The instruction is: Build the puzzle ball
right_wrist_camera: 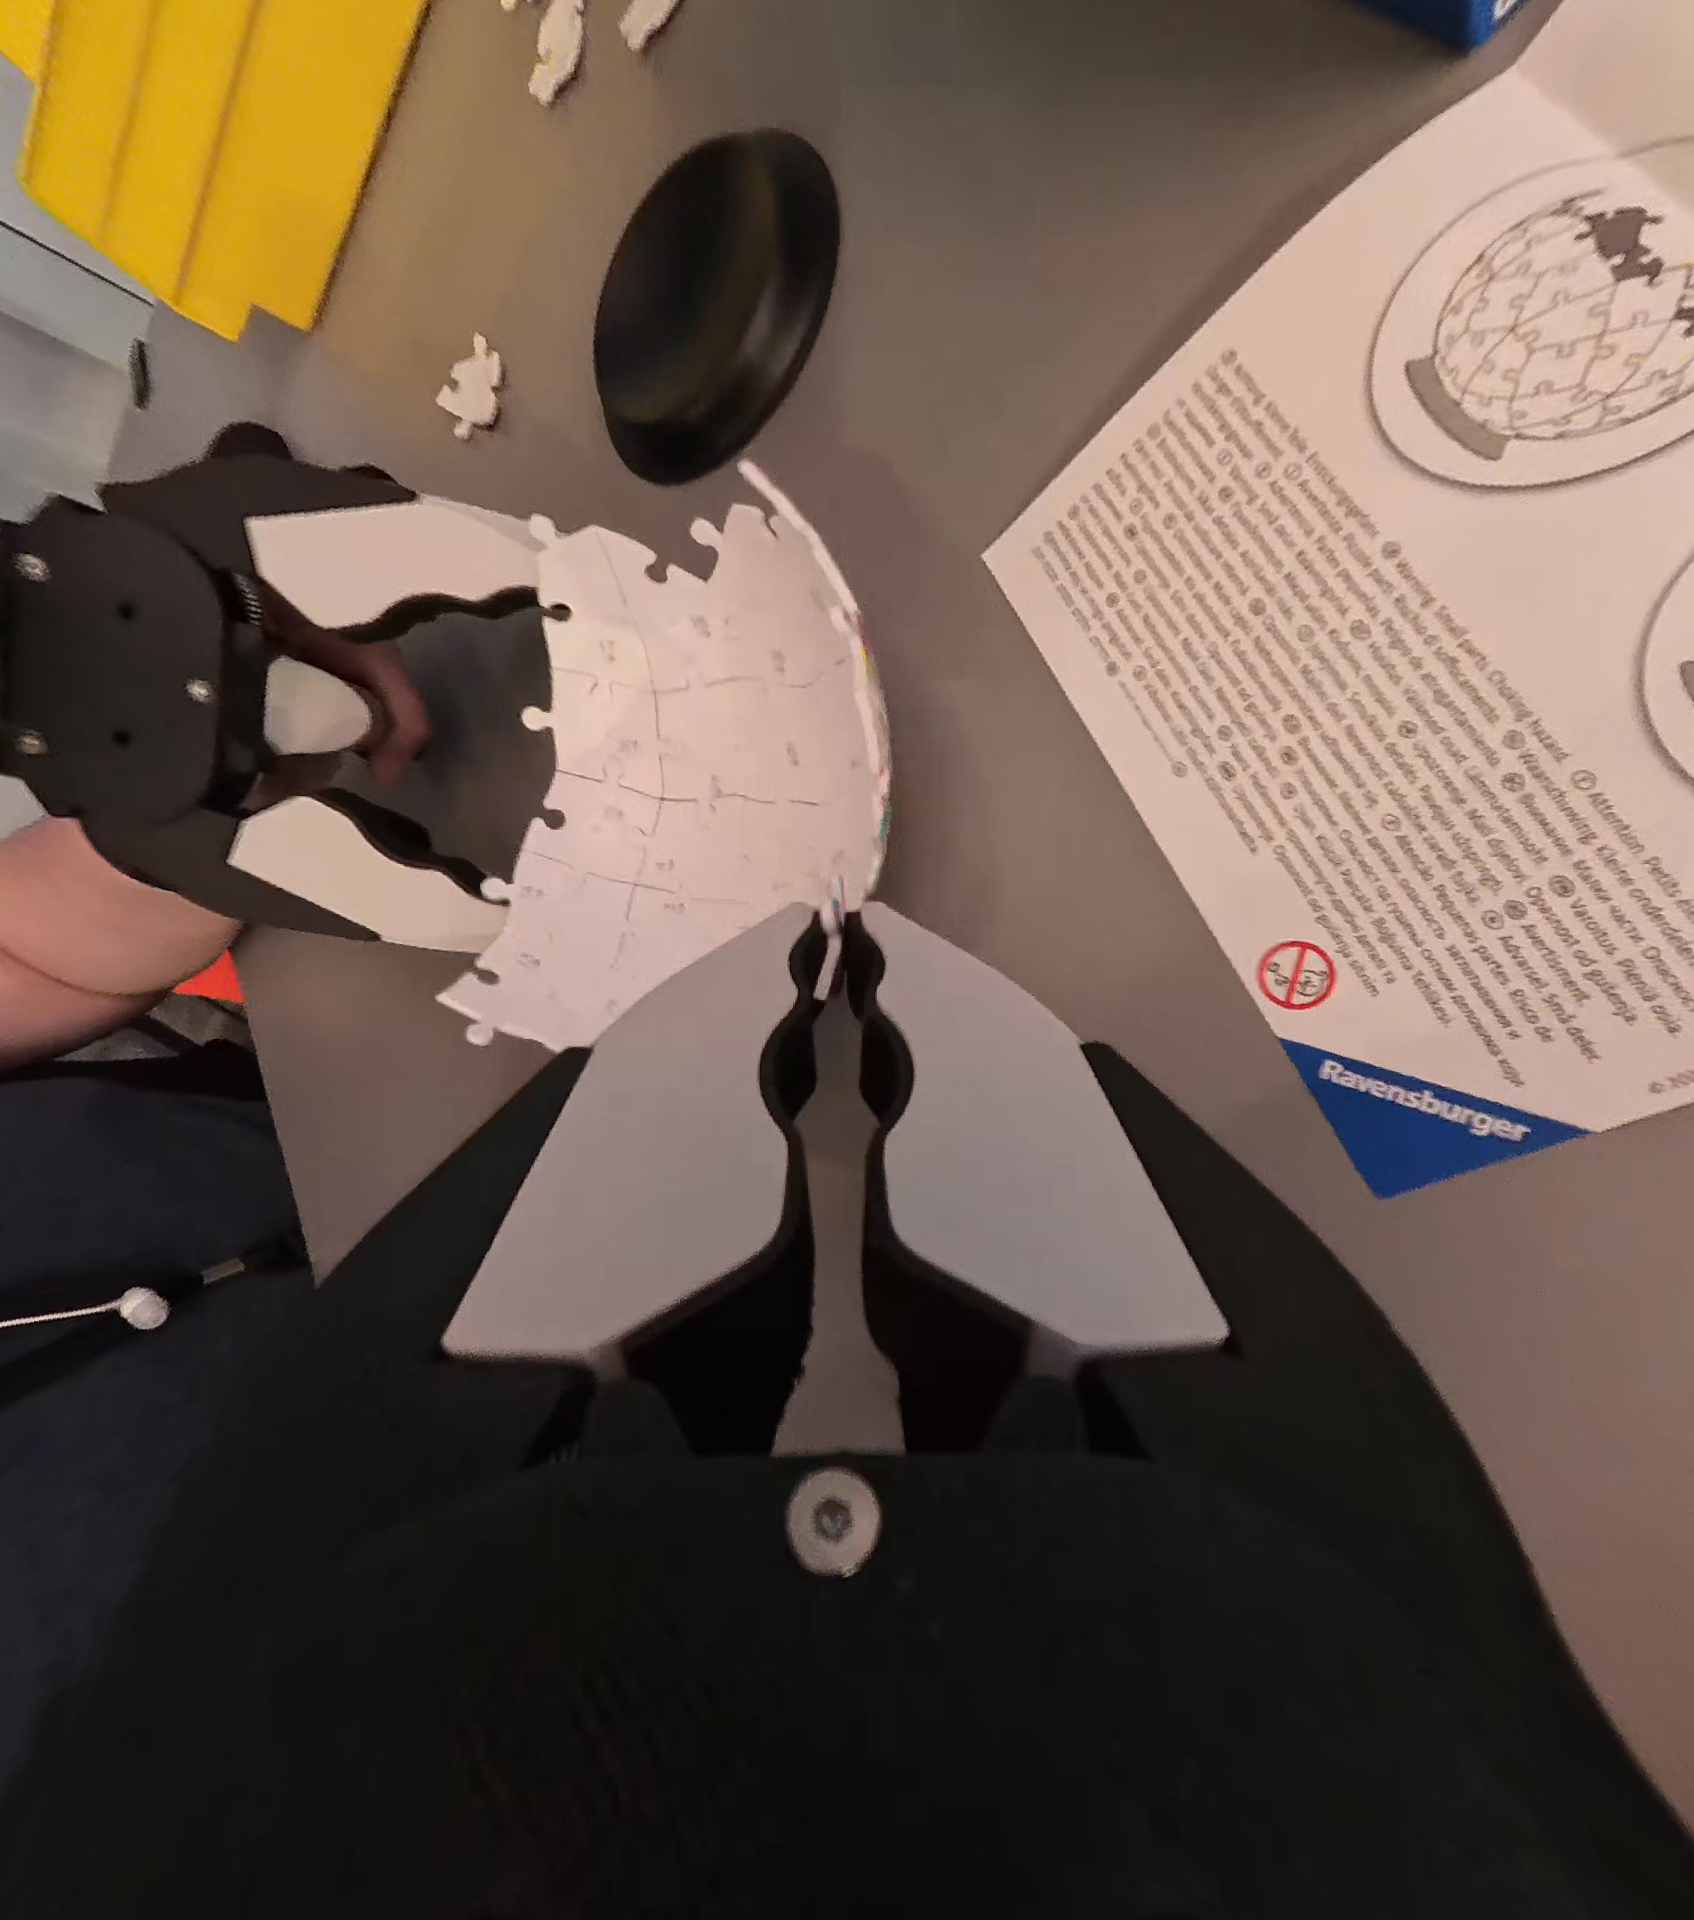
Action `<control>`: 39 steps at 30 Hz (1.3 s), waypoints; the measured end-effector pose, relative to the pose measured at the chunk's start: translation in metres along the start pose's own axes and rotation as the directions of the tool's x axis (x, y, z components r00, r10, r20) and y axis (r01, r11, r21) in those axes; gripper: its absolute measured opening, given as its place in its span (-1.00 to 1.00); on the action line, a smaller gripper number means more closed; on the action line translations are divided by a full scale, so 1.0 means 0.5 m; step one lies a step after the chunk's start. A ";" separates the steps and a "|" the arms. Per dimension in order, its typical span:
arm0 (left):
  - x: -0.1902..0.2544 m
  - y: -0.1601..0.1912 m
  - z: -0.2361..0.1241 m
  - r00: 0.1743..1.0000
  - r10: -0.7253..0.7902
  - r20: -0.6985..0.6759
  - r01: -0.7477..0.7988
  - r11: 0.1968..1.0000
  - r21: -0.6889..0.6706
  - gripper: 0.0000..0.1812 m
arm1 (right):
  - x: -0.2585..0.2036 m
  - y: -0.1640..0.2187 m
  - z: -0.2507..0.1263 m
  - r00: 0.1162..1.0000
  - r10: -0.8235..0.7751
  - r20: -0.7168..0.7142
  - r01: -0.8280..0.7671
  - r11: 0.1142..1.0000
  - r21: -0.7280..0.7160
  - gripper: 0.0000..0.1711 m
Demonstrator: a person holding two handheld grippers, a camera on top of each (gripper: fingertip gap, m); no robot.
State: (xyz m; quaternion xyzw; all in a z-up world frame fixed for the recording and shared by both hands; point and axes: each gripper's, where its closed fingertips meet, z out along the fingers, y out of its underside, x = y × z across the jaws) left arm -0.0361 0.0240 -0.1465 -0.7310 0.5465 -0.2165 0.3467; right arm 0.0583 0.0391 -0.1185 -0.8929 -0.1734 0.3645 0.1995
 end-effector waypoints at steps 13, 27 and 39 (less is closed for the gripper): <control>-0.004 -0.071 0.005 0.998 0.048 -0.028 -0.044 0.990 0.136 -0.06 | 0.032 0.021 0.017 0.992 0.110 0.061 -0.105 0.991 -0.077 -0.96; 0.012 -0.067 0.027 0.997 0.039 -0.059 -0.031 0.990 0.140 -0.07 | 0.046 0.024 0.034 0.966 0.223 0.130 -0.215 0.974 -0.076 -0.96; 0.024 -0.074 0.061 0.996 0.089 -0.002 -0.088 0.992 0.095 0.12 | 0.044 0.029 0.035 0.941 0.283 0.185 -0.274 0.959 -0.071 -0.96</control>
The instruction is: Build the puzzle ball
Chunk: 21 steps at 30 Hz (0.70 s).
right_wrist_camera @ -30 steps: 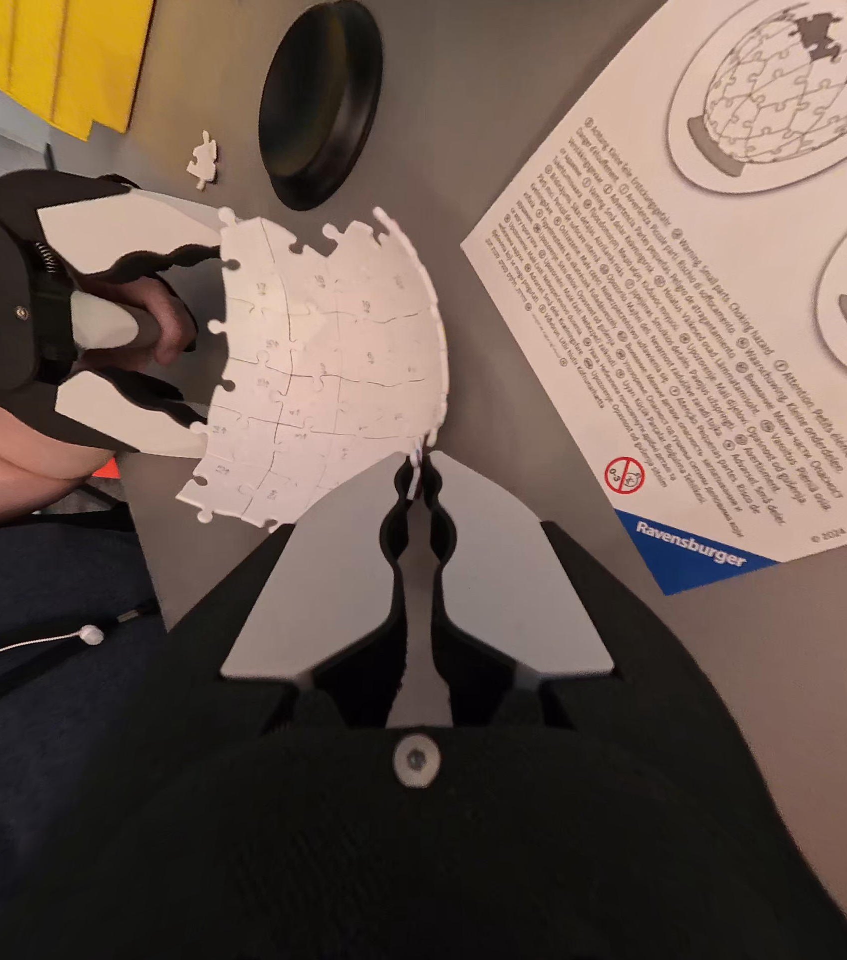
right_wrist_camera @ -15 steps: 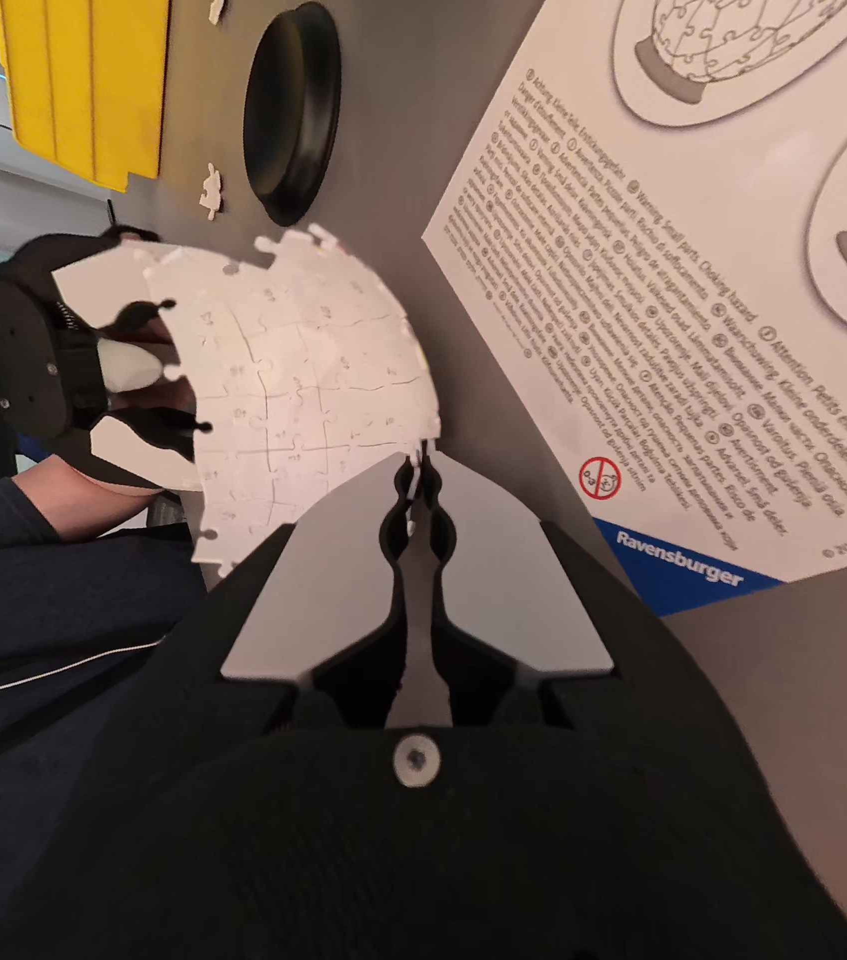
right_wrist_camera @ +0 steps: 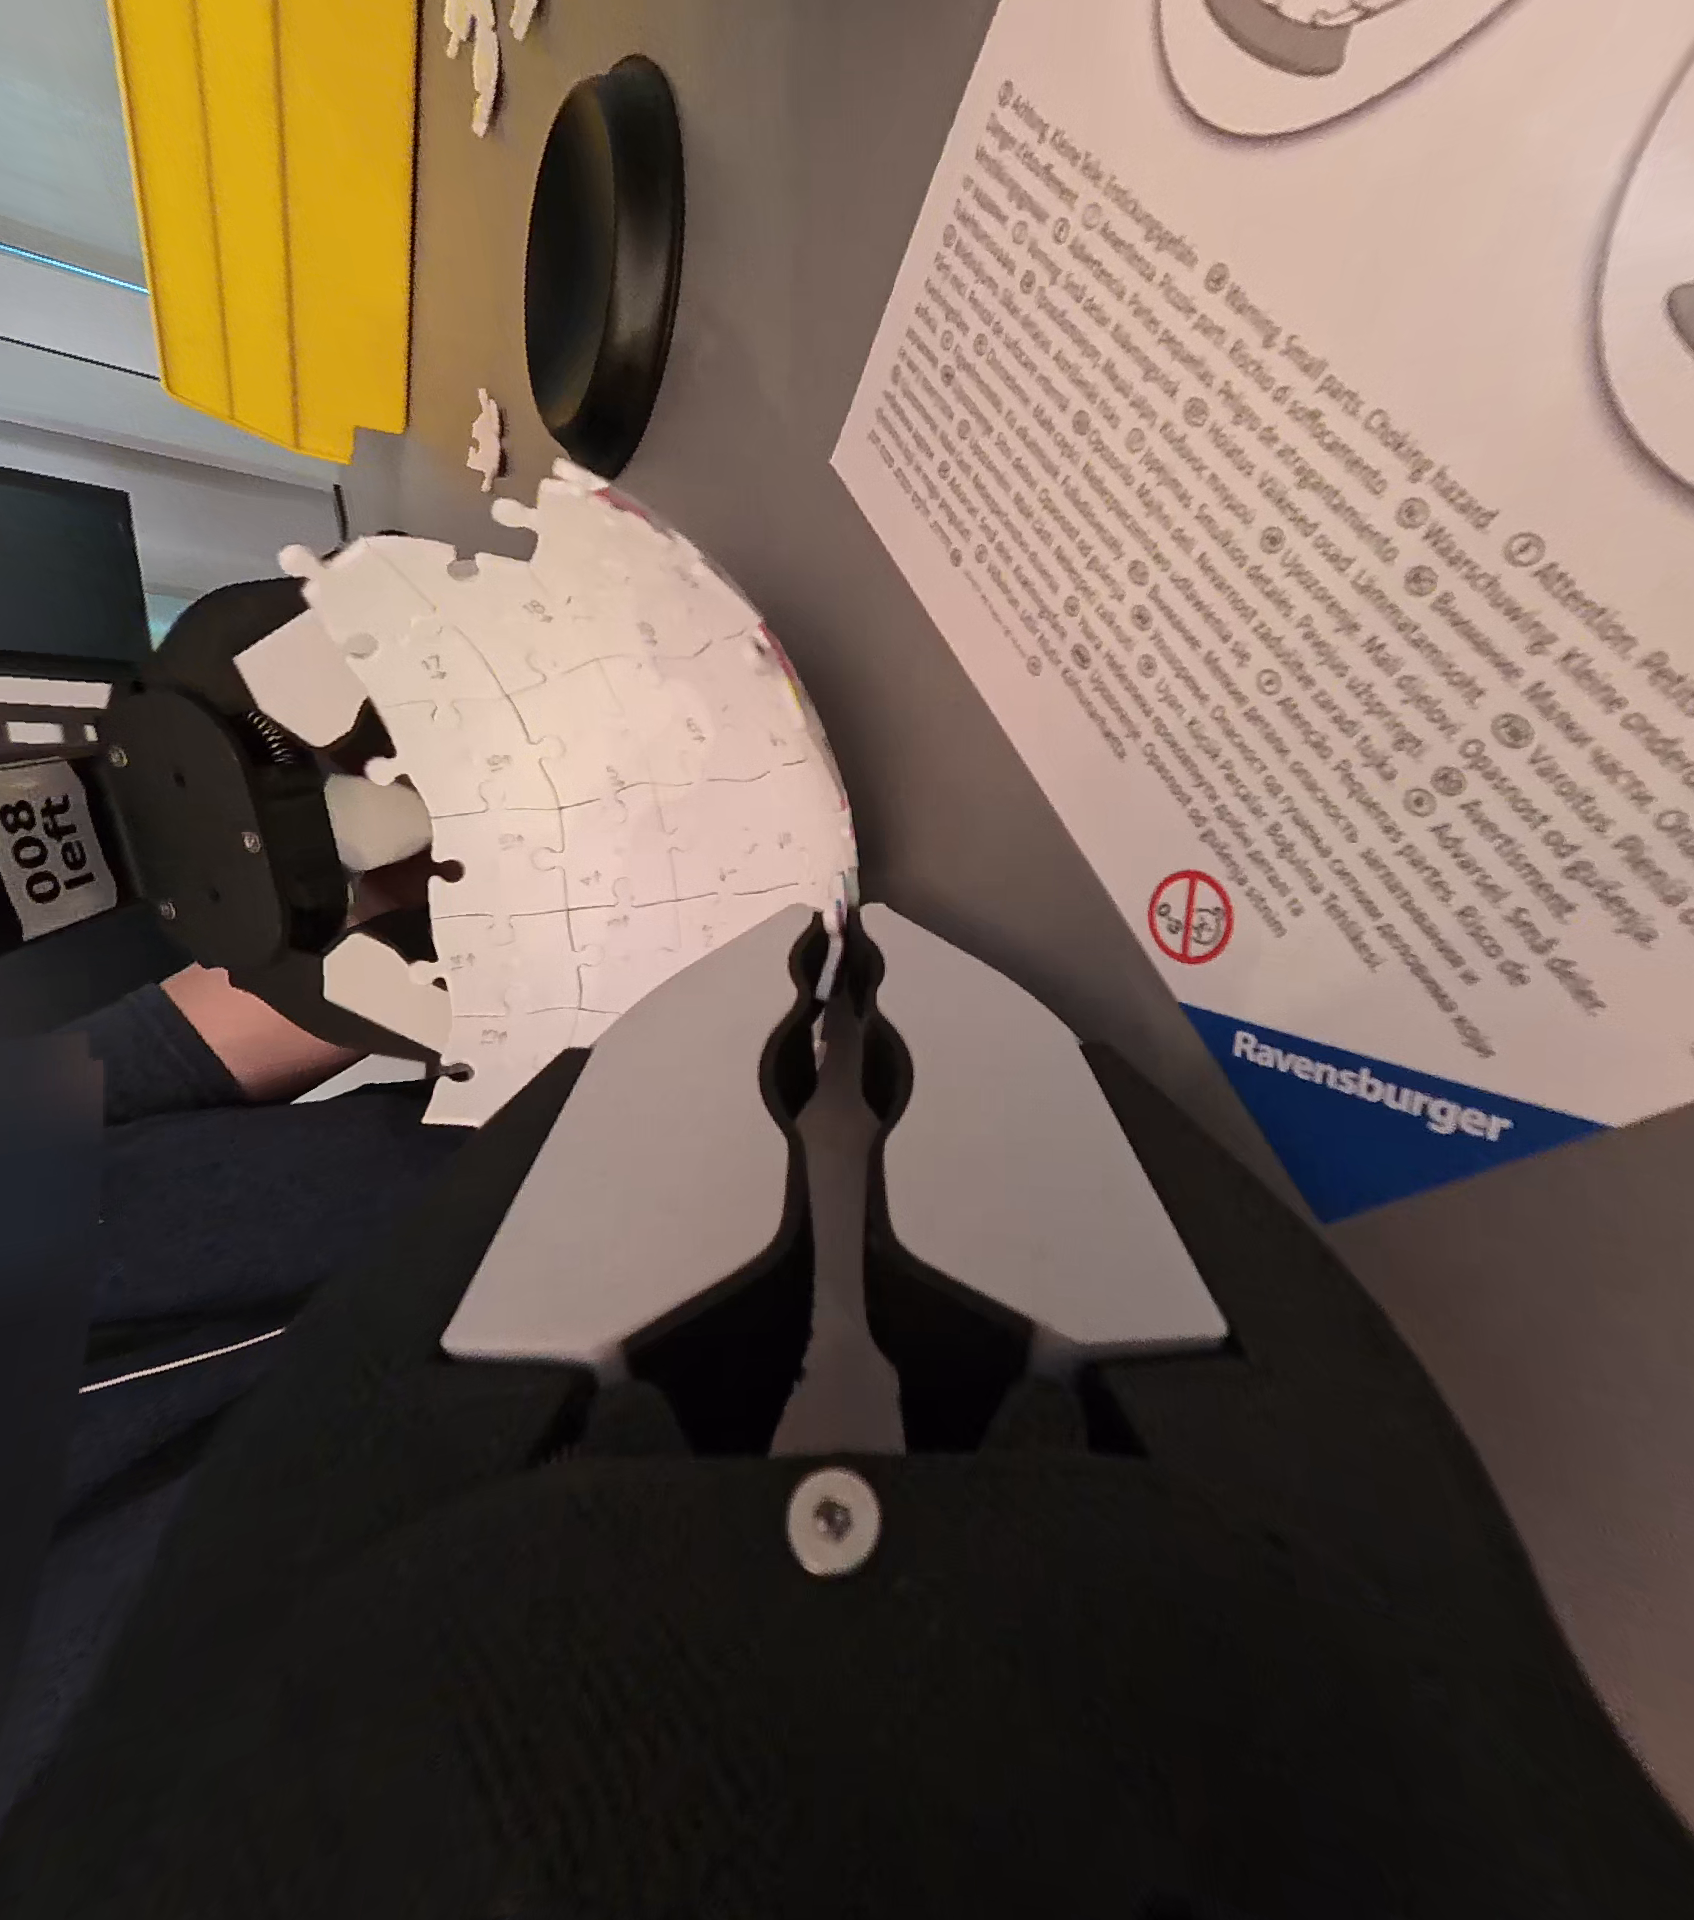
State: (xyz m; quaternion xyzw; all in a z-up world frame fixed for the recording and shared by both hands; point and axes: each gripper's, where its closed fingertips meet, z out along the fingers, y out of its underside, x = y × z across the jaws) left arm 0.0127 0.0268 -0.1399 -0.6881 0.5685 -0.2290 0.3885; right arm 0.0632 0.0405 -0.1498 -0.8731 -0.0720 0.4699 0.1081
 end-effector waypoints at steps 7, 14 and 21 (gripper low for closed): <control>-0.002 -0.025 0.012 0.998 0.048 0.029 -0.050 0.998 0.044 0.11 | 0.004 0.007 -0.001 0.997 0.062 0.048 -0.062 0.998 0.000 -0.96; -0.009 -0.029 0.011 0.999 0.044 0.021 -0.046 0.997 0.064 0.07 | -0.009 -0.018 -0.024 0.993 0.026 0.111 -0.034 0.997 0.071 -0.96; -0.013 -0.026 0.012 0.999 0.031 0.019 -0.032 0.998 0.055 0.05 | 0.000 -0.021 -0.032 0.998 -0.061 0.031 0.059 0.997 0.047 -0.96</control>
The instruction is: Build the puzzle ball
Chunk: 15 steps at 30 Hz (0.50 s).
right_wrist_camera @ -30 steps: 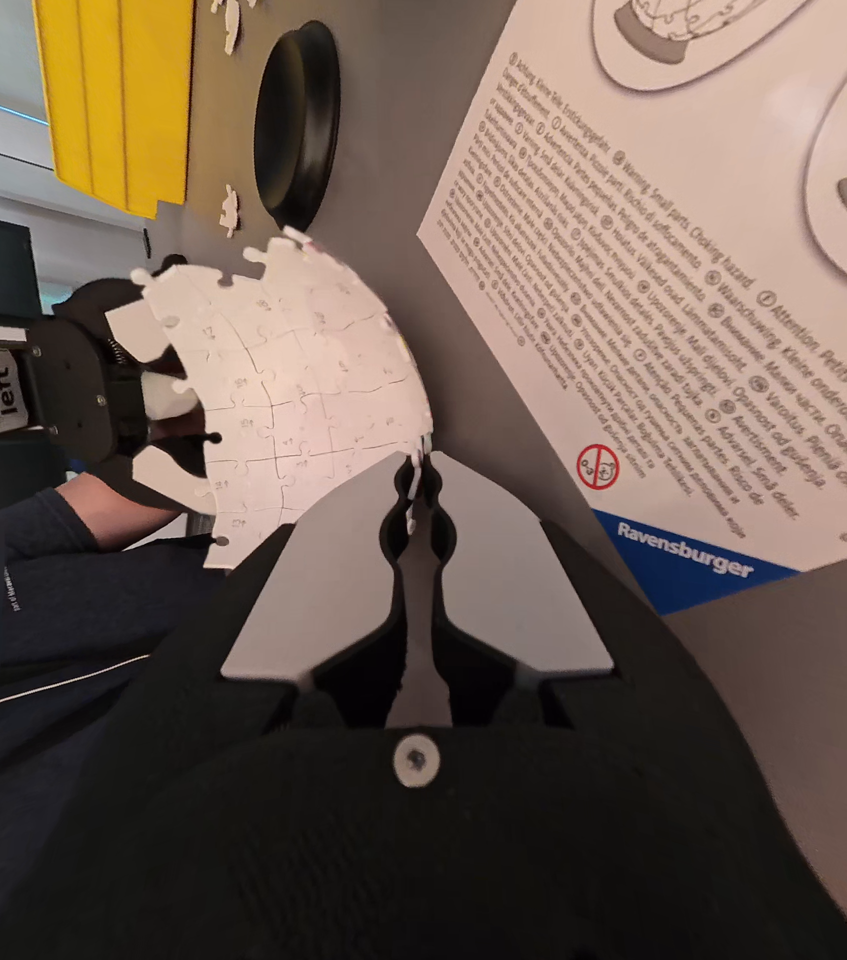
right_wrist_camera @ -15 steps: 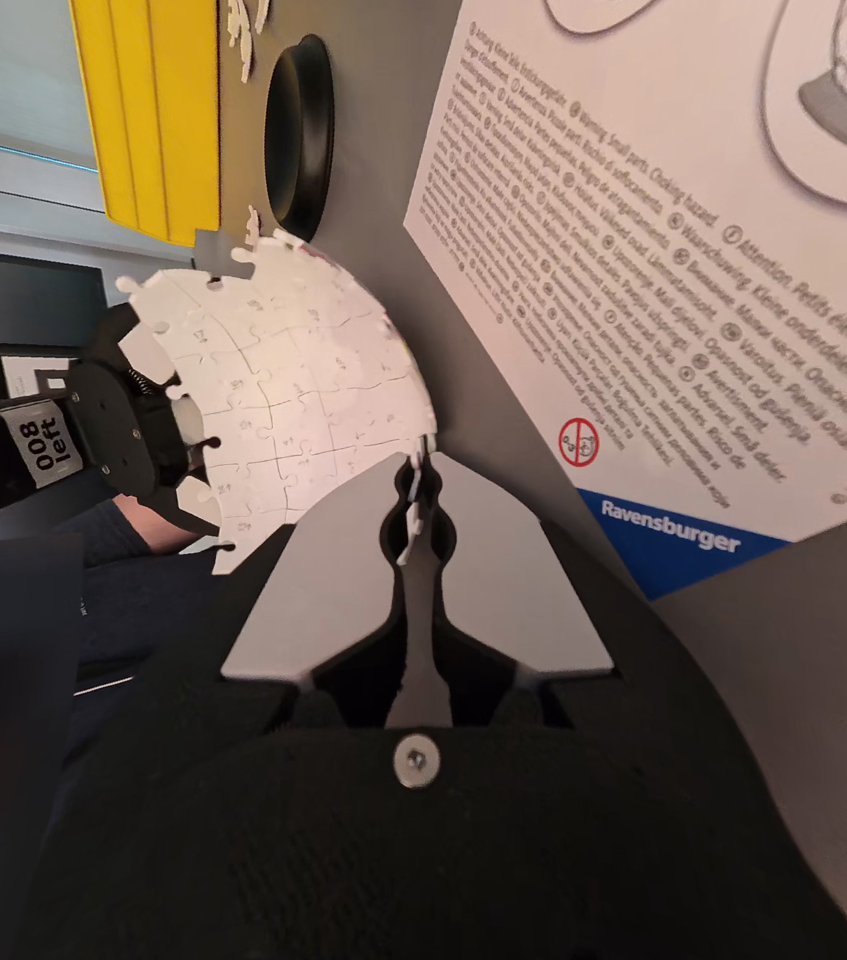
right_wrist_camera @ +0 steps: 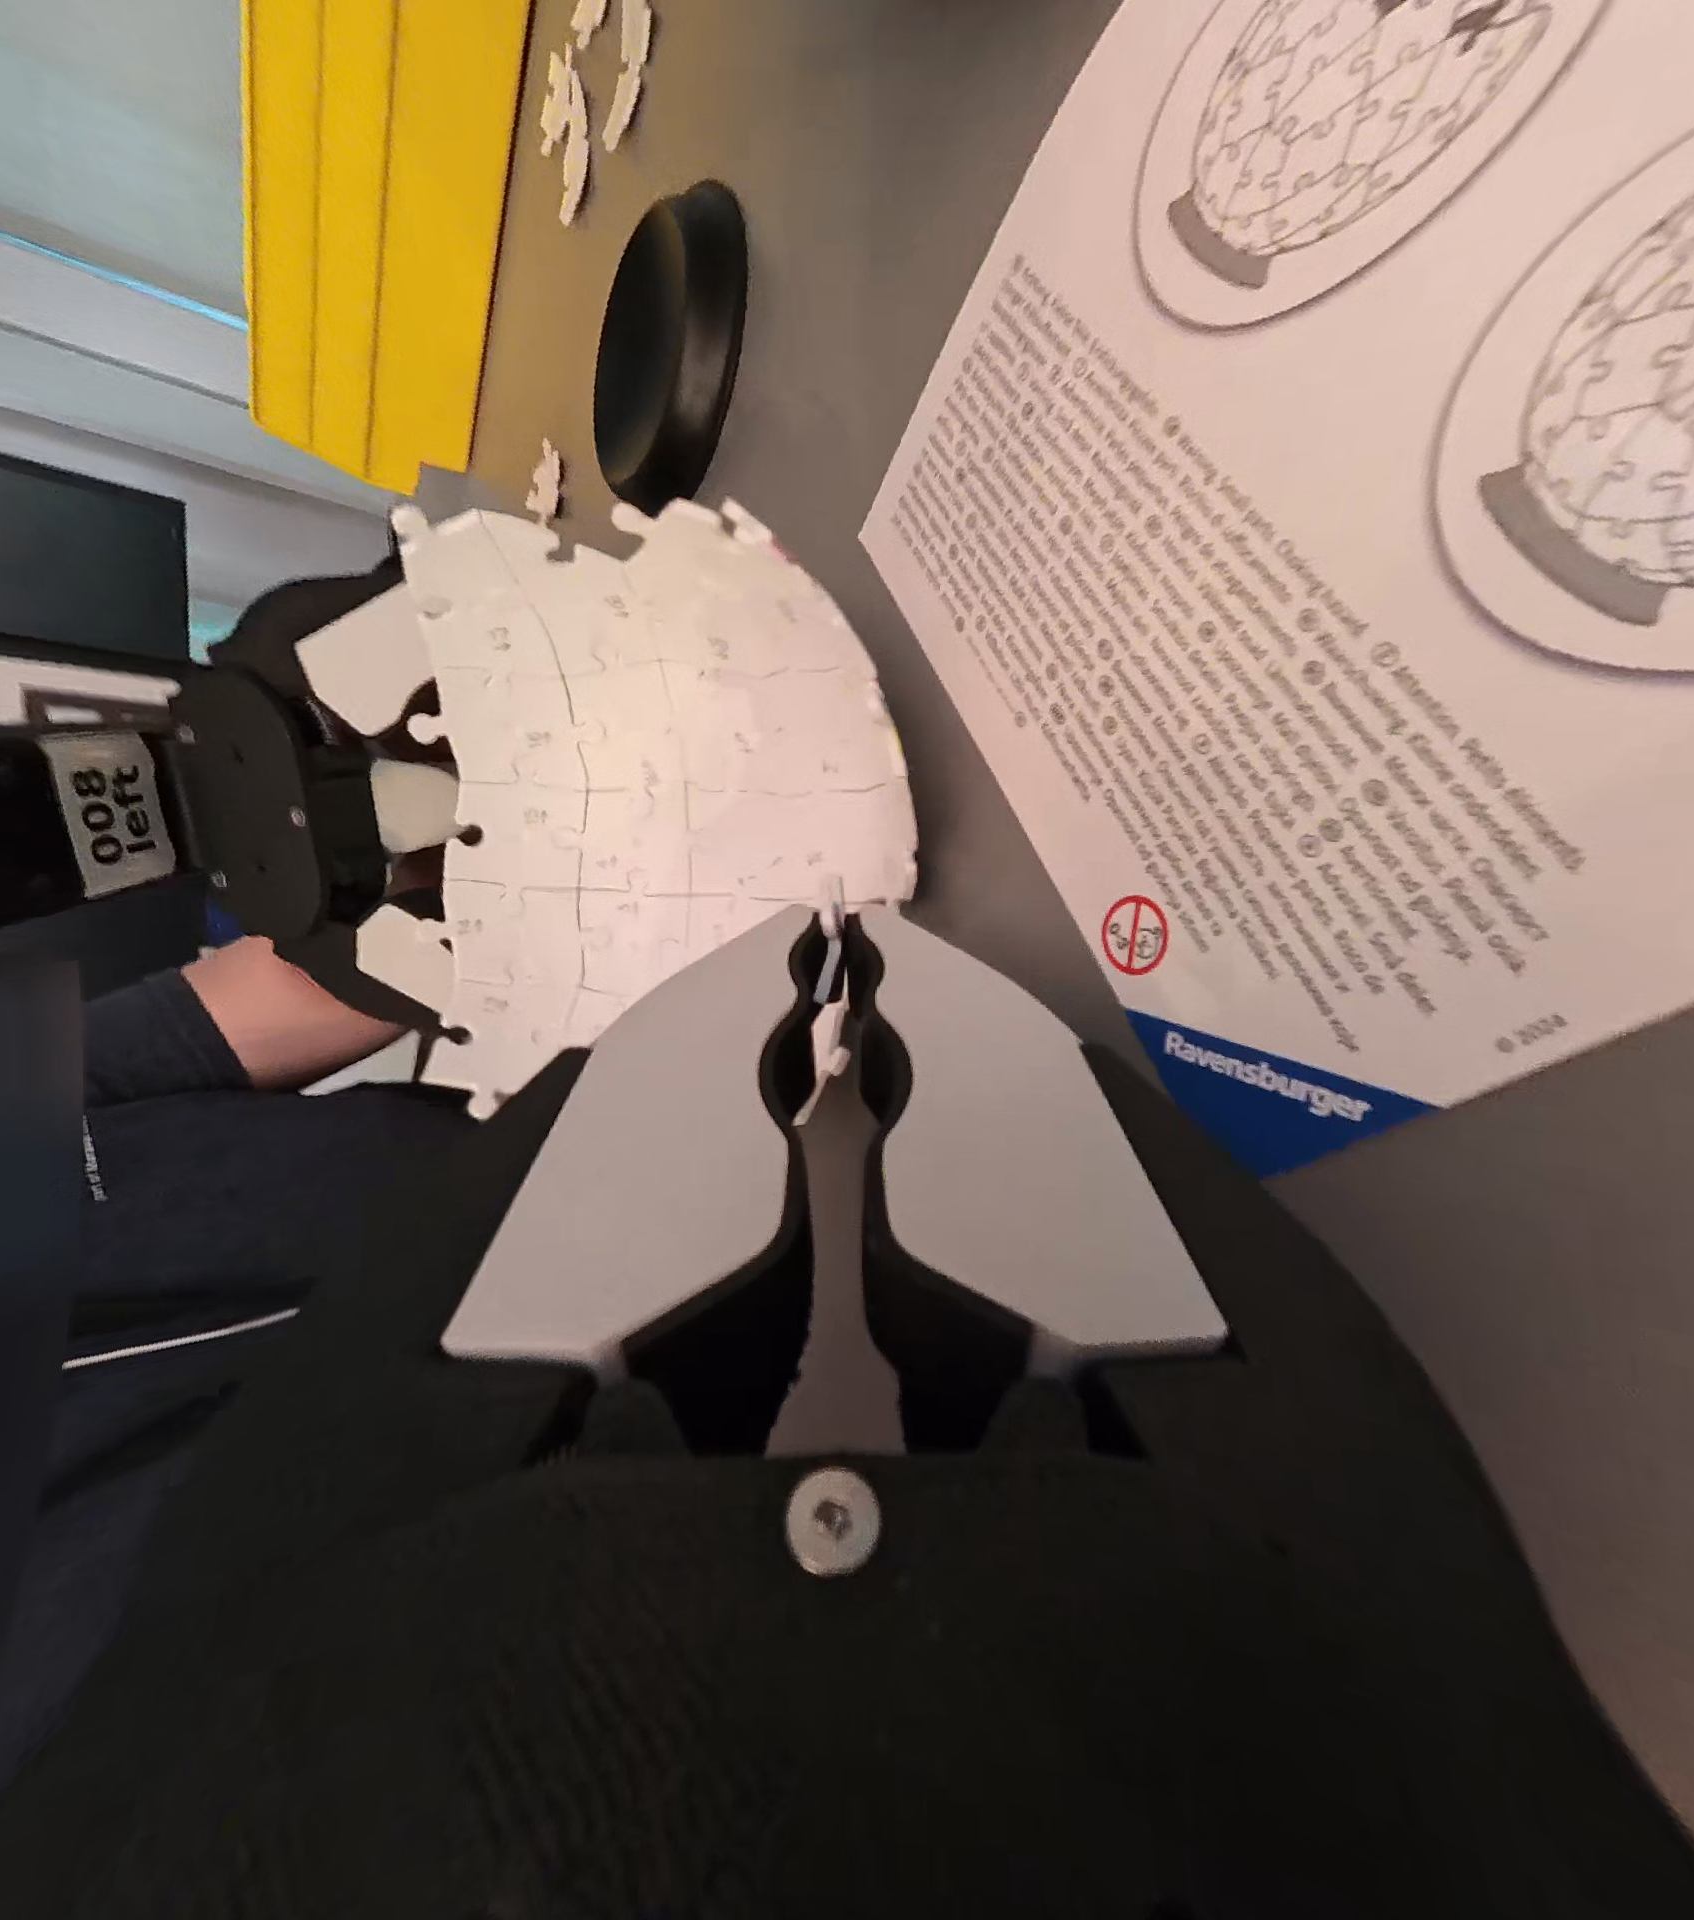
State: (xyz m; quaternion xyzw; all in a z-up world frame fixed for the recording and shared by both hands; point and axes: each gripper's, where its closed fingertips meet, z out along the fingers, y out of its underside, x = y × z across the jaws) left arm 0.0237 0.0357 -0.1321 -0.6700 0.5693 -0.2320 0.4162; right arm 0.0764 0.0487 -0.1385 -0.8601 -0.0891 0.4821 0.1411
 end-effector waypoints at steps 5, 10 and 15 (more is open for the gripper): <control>0.000 -0.005 -0.002 1.000 0.000 -0.003 0.000 1.000 0.014 0.01 | 0.017 0.016 0.014 0.995 -0.042 -0.087 0.036 0.996 -0.076 -0.95; 0.000 -0.017 0.000 1.000 0.012 0.001 -0.012 1.000 0.019 0.02 | 0.026 0.016 0.011 0.992 -0.025 -0.120 0.018 0.998 -0.061 -0.91; 0.002 -0.027 0.002 0.999 0.036 0.007 -0.036 0.999 0.026 0.02 | 0.026 0.022 0.009 0.993 0.085 -0.079 -0.088 0.996 -0.028 -0.94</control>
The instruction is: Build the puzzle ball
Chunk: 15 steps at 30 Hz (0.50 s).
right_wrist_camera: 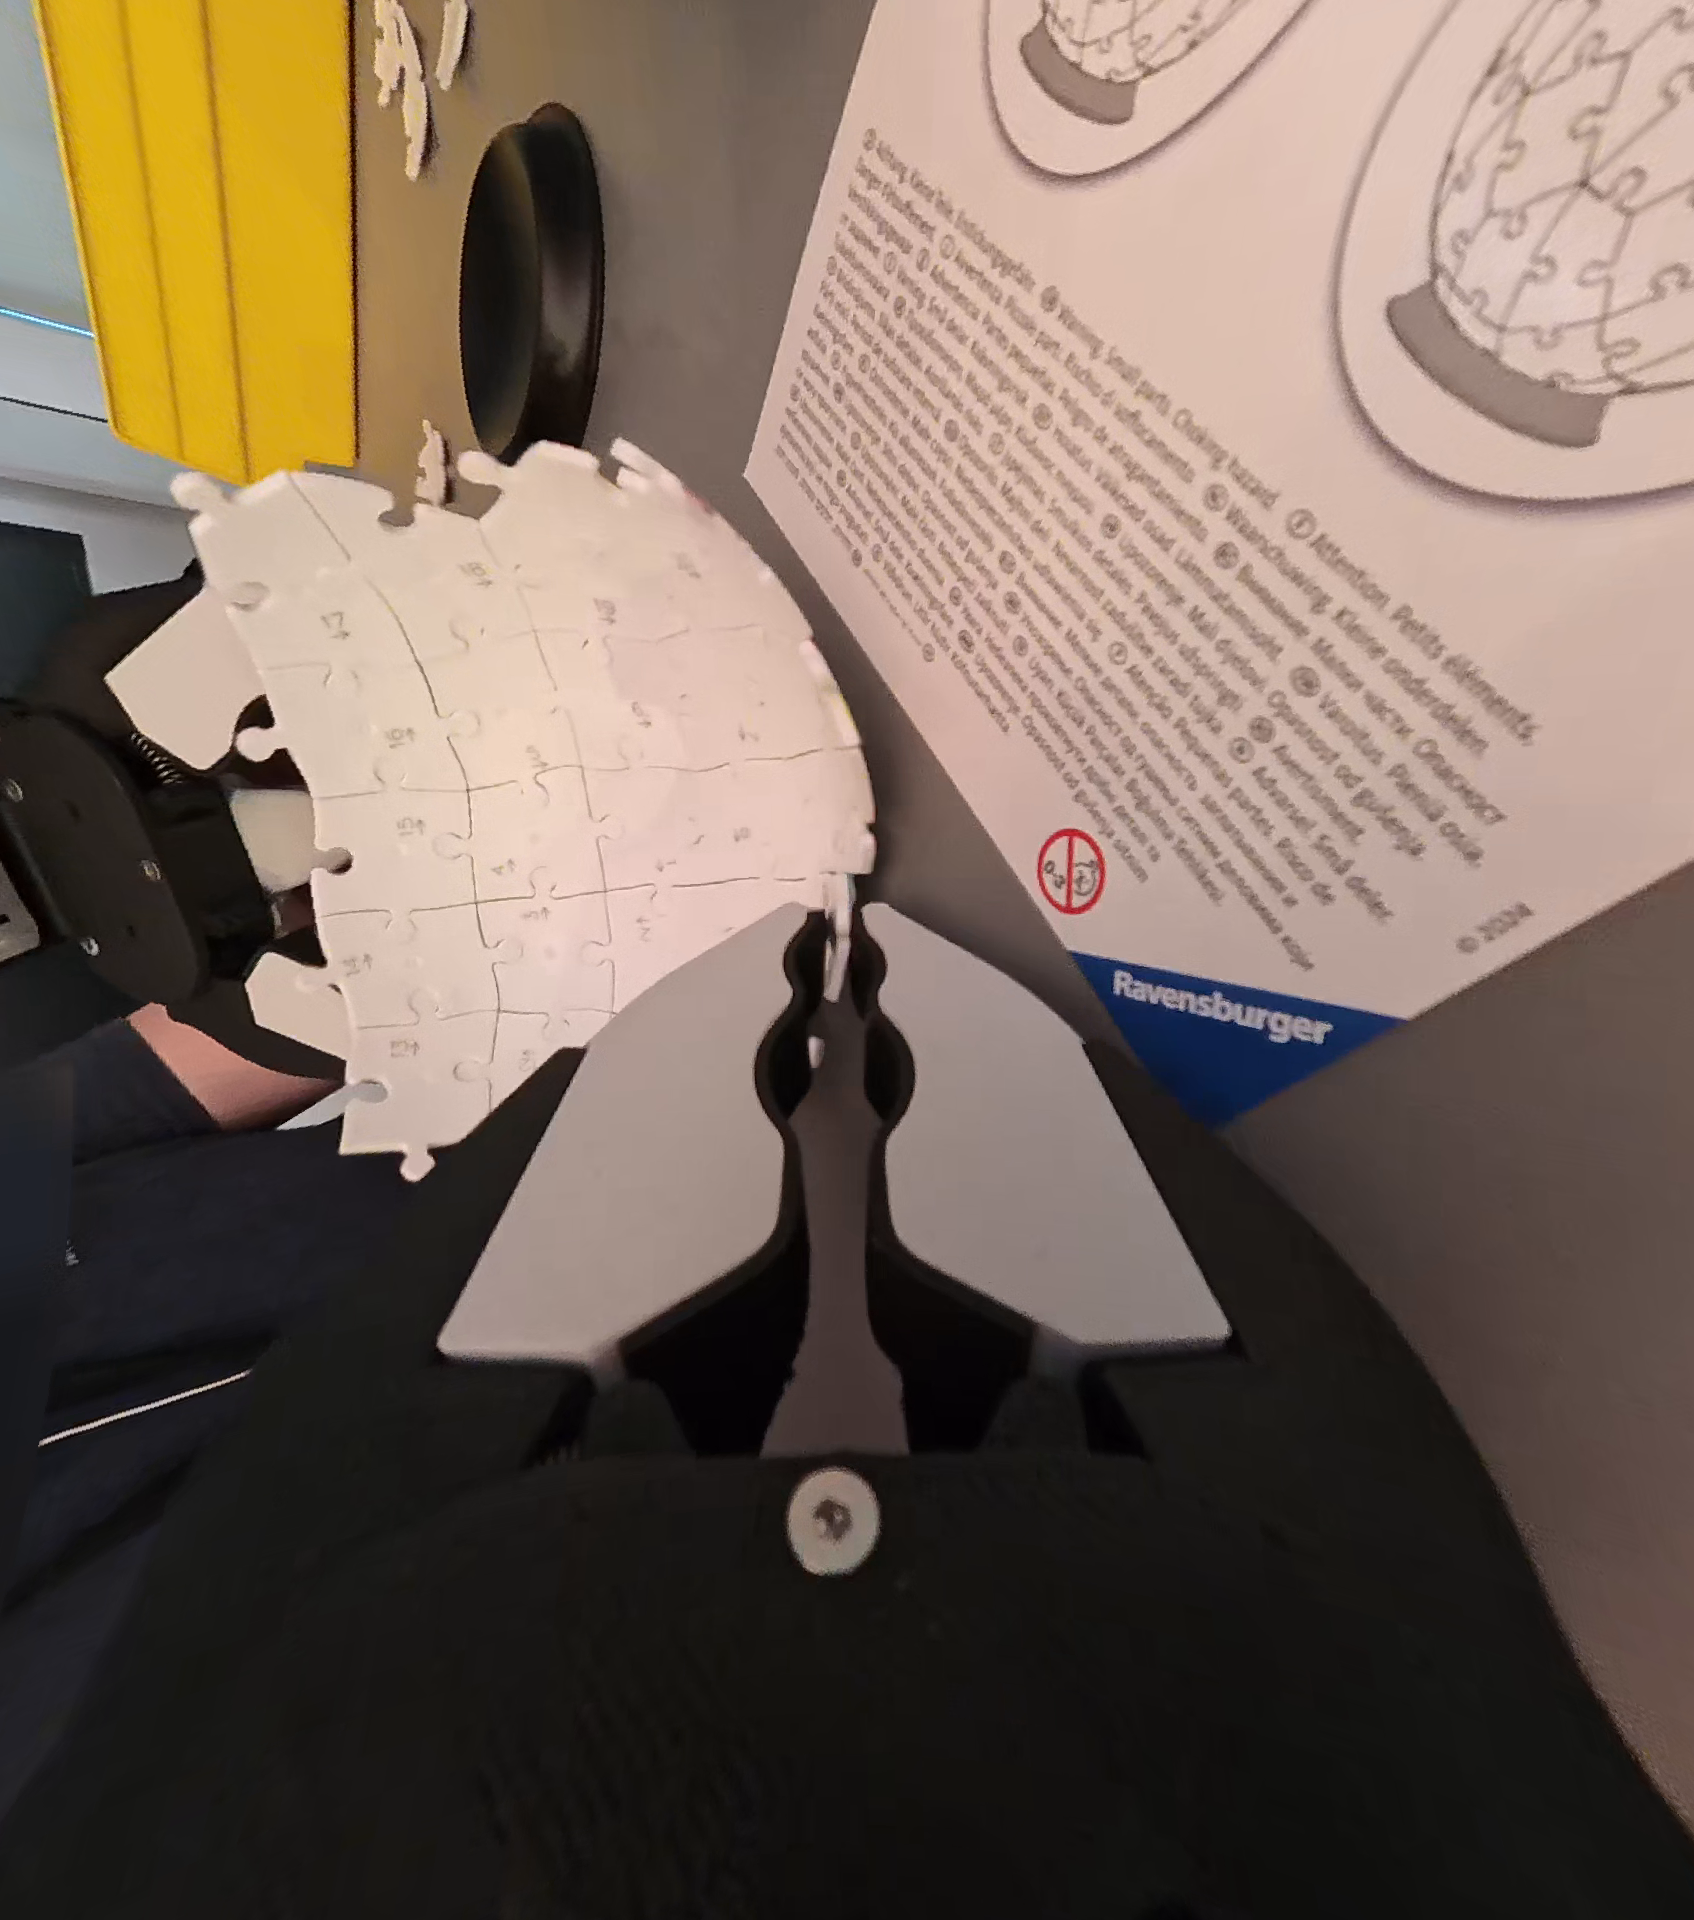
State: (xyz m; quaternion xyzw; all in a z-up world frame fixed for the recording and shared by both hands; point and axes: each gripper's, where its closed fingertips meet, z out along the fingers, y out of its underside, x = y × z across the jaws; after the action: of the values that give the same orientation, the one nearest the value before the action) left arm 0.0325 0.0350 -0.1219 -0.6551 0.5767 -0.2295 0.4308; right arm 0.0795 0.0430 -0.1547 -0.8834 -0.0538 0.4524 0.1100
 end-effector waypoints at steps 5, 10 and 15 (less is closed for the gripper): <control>0.001 -0.007 0.002 1.000 0.022 0.007 -0.022 1.000 0.001 0.02 | 0.002 0.001 0.000 0.994 -0.077 -0.079 0.075 0.997 -0.022 -0.93; 0.001 -0.012 0.003 1.000 0.013 0.003 -0.013 1.000 0.005 0.01 | 0.003 -0.001 -0.001 0.963 -0.214 -0.161 0.213 0.977 -0.026 -0.90; 0.003 -0.017 0.004 1.000 0.019 0.003 -0.019 1.000 0.010 0.01 | 0.003 -0.001 -0.002 0.959 -0.224 -0.172 0.225 0.974 -0.010 -0.88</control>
State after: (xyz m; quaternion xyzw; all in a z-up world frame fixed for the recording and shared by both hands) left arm 0.0395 0.0339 -0.1161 -0.6480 0.5811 -0.2272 0.4369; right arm 0.0810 0.0438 -0.1553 -0.9067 -0.1418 0.3595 0.1692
